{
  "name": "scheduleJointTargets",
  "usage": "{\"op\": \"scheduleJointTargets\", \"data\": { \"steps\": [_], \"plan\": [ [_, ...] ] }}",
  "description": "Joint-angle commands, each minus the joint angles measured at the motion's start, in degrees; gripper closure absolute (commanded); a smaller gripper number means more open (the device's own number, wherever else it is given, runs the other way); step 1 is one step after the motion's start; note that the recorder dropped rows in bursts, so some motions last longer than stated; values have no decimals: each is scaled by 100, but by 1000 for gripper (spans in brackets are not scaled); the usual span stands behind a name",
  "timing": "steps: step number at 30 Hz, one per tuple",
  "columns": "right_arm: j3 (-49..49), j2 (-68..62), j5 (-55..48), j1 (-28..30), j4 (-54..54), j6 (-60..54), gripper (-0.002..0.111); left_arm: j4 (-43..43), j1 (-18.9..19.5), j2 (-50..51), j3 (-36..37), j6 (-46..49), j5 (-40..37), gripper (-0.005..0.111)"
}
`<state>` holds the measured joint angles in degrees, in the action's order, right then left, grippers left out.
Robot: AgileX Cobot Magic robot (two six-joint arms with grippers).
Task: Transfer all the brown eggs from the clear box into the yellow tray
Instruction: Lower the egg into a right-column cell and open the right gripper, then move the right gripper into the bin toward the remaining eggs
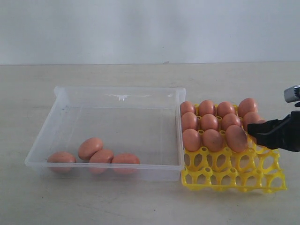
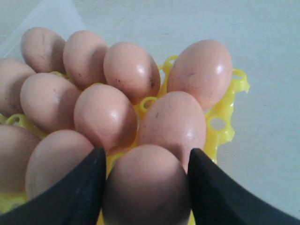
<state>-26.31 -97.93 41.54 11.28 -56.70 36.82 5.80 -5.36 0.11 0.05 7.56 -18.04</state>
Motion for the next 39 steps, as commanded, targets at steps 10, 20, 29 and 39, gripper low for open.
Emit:
{"op": "scheduleJointTargets", "data": {
  "steps": [10, 20, 29, 39],
  "plan": [
    [-37, 11, 155, 14, -9, 10, 54, -45, 8, -11, -5, 2, 43, 111],
    [-37, 11, 155, 14, -9, 231, 37, -45, 8, -11, -5, 2, 43, 111],
    [-138, 1010, 1519, 14, 359, 3066, 47, -45, 8, -11, -5, 2, 43, 111],
    [-3263, 1183, -3931, -4493, -3190, 3654, 108, -45, 8, -11, -5, 2, 43, 111]
  ]
}}
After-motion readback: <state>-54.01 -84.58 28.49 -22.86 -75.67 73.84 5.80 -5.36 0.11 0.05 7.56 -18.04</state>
